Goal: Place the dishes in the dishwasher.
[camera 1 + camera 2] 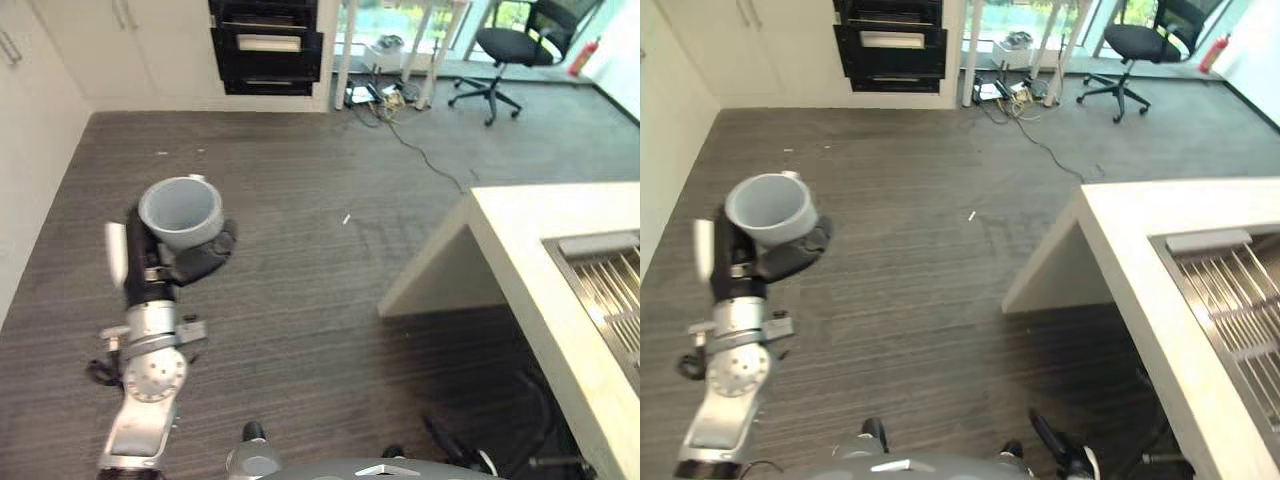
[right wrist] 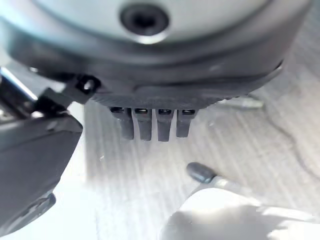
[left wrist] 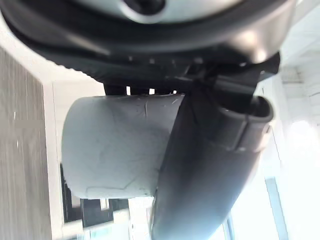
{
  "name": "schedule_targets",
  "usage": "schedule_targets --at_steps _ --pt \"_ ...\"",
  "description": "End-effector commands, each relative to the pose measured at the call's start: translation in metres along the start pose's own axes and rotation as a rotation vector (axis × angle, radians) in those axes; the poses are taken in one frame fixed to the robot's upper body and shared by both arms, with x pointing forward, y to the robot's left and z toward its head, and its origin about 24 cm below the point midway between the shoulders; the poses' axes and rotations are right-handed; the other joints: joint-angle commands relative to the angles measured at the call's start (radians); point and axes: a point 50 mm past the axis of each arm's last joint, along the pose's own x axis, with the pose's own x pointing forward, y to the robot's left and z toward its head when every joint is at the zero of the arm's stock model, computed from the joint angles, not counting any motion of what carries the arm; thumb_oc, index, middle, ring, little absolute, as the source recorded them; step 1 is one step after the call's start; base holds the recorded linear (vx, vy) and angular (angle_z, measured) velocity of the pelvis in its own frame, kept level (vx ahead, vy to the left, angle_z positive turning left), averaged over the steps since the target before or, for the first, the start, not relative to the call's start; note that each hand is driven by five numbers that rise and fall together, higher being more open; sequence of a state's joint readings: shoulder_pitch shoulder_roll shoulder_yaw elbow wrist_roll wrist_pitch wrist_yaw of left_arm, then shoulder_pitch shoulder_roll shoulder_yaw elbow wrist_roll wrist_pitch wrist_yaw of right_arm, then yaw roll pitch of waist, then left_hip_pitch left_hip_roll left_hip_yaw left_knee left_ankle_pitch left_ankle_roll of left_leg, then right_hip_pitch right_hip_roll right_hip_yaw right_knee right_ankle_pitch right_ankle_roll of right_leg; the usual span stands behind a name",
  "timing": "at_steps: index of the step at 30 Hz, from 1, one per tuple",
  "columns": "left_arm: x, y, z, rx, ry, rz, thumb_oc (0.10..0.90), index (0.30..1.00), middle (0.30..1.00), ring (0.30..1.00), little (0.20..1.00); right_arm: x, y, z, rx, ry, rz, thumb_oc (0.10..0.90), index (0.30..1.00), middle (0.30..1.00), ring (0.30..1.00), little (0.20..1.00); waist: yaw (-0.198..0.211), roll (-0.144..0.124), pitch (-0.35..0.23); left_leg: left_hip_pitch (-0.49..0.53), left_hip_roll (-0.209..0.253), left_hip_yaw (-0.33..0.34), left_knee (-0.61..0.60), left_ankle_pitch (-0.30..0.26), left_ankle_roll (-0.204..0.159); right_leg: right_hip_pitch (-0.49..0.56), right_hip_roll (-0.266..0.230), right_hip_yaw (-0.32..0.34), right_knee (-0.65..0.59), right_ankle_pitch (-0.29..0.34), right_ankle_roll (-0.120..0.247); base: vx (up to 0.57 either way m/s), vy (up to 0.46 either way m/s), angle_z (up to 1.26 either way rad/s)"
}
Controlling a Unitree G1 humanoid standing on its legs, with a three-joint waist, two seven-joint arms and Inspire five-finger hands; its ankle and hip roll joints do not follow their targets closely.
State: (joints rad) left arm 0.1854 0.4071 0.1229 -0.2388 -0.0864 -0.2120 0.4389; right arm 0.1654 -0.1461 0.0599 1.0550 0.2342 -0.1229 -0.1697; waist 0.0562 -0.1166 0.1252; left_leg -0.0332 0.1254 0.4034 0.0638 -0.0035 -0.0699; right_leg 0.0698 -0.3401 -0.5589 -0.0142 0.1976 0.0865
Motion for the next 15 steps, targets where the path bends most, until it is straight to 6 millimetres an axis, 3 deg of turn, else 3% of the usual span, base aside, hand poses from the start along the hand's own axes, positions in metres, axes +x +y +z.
schedule_targets --at_steps 1,2,7,8,9,12,15 --pt "0.009 -0.027 0.046 -0.102 -0.249 -0.124 0.400 0.300 0.300 0.300 0.300 0.008 -0.045 0.034 0.045 -0.105 -0.170 0.800 0.900 0.900 0.900 0.900 -0.032 0.090 0.008 0.033 -0.012 -0.134 -0.145 0.029 -0.016 0.014 0.015 0.060 0.191 -0.138 0.096 0.08 0.310 1.06" --pt "0.010 -0.030 0.046 -0.095 -0.253 -0.150 0.400 0.300 0.300 0.300 0.300 0.008 -0.041 0.035 0.051 -0.106 -0.156 0.800 0.900 0.900 0.900 0.900 -0.058 0.089 0.015 0.043 -0.027 -0.164 -0.151 0.021 -0.007 -0.025 0.043 0.156 0.234 -0.149 0.092 0.10 0.182 1.40" --pt "0.010 -0.030 0.046 -0.094 -0.254 -0.149 0.400 0.300 0.300 0.300 0.300 0.008 -0.041 0.035 0.052 -0.107 -0.155 0.800 0.900 0.900 0.900 0.900 -0.053 0.087 0.014 0.042 -0.028 -0.158 -0.151 0.019 -0.007 -0.036 0.040 0.165 0.247 -0.155 0.092 0.07 0.073 0.49" --pt "0.011 -0.049 0.046 -0.088 -0.264 -0.258 0.400 0.300 0.300 0.300 0.300 0.009 -0.029 0.040 0.060 -0.130 -0.100 0.800 0.900 0.900 0.900 0.900 -0.176 0.104 0.044 0.072 -0.065 -0.296 -0.151 0.010 -0.005 -0.160 0.313 0.611 0.229 -0.254 0.063 0.48 0.197 0.23" --pt "0.012 -0.048 0.042 -0.078 -0.249 -0.259 0.400 0.300 0.300 0.300 0.300 0.011 -0.023 0.049 0.012 -0.150 -0.078 0.800 0.900 0.900 0.900 0.900 -0.174 0.092 0.041 0.083 -0.066 -0.307 -0.151 0.001 -0.009 -0.201 0.304 0.635 0.117 -0.194 0.057 0.49 0.200 0.29" --pt "0.011 -0.048 0.040 -0.091 -0.233 -0.259 0.400 0.300 0.300 0.300 0.300 0.010 -0.022 0.043 0.012 -0.133 -0.071 0.800 0.900 0.900 0.900 0.900 -0.180 0.085 0.033 0.094 -0.071 -0.323 -0.151 -0.006 -0.002 -0.186 0.298 0.656 0.099 -0.180 0.058 0.16 -0.064 1.38" --pt "0.007 -0.045 0.031 -0.105 -0.179 -0.242 0.400 0.300 0.300 0.300 0.300 0.011 -0.027 0.030 -0.038 -0.061 -0.073 0.800 0.900 0.900 0.900 0.900 -0.160 0.082 0.006 0.128 -0.082 -0.311 -0.151 -0.026 0.009 -0.133 0.286 0.668 0.043 -0.167 0.053 0.15 -0.090 0.07"
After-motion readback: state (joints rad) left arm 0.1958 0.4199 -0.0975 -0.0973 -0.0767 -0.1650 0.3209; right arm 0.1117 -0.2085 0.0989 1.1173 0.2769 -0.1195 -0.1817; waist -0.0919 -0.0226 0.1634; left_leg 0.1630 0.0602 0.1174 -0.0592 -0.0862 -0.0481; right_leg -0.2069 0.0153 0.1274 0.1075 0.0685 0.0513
